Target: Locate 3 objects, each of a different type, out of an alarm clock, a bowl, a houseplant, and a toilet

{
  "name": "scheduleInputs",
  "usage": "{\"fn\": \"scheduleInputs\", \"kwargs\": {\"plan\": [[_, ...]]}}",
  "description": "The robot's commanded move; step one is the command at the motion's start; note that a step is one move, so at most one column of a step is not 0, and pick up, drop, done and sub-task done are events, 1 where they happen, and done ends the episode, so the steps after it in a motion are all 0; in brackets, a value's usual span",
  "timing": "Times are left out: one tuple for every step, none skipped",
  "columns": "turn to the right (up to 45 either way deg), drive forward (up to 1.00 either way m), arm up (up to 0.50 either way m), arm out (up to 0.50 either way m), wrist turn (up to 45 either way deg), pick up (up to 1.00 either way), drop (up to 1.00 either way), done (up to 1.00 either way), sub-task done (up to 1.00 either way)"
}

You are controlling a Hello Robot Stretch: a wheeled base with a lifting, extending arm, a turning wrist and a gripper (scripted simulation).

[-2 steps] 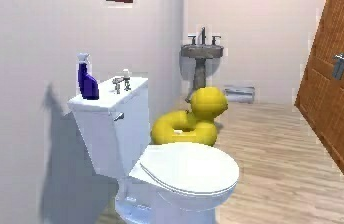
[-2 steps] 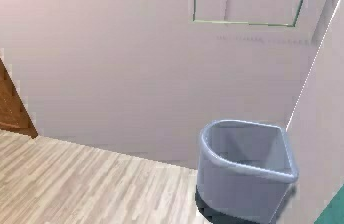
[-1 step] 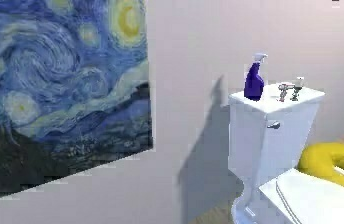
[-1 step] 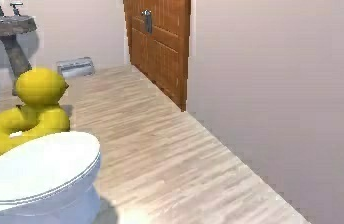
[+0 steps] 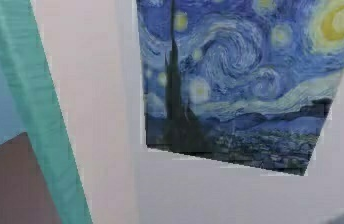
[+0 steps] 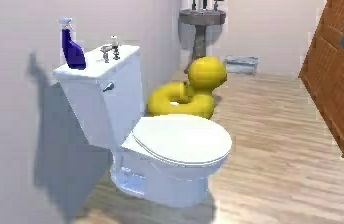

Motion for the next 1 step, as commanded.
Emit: {"fn": "scheduleInputs", "kwargs": {"plan": [[-45.0,0.00,0.00,0.00,0.0,0.00,0.00,0.00,0.00]]}}
